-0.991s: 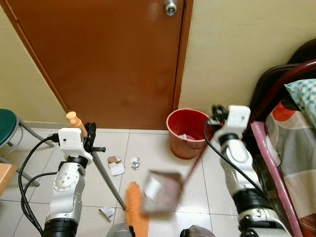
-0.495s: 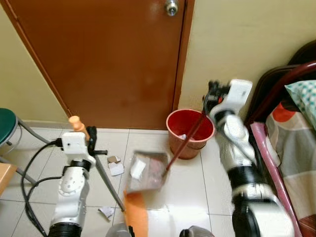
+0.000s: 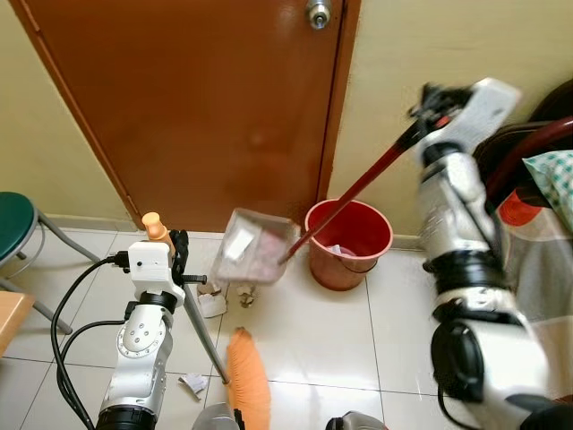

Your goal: Sweep floor

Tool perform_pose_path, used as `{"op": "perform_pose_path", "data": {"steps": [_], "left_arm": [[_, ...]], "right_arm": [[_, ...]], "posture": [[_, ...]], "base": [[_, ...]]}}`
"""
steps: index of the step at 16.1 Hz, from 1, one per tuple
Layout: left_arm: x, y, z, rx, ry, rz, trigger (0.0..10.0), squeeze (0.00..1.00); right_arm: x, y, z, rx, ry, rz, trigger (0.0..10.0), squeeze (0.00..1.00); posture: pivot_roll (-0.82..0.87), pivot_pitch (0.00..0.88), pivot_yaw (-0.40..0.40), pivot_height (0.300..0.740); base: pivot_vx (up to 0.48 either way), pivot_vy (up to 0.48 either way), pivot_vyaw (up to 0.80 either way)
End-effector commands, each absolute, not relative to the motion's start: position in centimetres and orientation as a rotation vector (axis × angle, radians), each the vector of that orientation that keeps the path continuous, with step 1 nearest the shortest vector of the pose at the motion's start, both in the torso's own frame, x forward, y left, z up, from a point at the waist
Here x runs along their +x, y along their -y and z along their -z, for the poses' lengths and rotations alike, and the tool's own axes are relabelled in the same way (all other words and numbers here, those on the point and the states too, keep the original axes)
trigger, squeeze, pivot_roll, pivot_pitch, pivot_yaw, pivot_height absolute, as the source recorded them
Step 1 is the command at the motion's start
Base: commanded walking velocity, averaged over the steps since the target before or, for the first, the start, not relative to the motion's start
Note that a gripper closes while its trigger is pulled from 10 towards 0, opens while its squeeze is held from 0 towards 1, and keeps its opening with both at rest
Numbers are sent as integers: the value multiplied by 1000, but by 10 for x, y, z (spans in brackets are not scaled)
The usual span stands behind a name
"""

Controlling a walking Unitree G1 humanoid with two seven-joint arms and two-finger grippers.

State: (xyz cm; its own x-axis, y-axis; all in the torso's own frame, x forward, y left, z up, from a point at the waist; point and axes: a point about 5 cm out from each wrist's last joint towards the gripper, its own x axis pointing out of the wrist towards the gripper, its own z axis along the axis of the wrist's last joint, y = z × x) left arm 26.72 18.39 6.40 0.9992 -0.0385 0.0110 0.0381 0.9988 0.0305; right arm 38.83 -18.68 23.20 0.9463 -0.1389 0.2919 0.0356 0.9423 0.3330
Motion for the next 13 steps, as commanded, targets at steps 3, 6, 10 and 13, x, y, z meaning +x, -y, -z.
{"op": "perform_pose_path", "data": {"steps": [3,6,10,13], "left_arm": [[266,-188,-56,127,-45,66,10000,0],[267,-188,-56,128,-45,64,10000,0],[267,-188,-55,132,-45,59,10000,0],[268,-188,-55,133,-48,64,10000,0]], "right_arm": [[389,210,-282,319,493,147,10000,0],[385,233,-310,231,577,191,10000,0],[380,244,-322,-40,632,182,10000,0],[378,237,-315,-209,648,145,10000,0]], "posture": [[14,0,25,740],[18,0,22,740],[18,0,21,740],[17,0,25,740]], "base": [[0,0,0],[0,0,0],[0,0,0],[0,0,0]]}}
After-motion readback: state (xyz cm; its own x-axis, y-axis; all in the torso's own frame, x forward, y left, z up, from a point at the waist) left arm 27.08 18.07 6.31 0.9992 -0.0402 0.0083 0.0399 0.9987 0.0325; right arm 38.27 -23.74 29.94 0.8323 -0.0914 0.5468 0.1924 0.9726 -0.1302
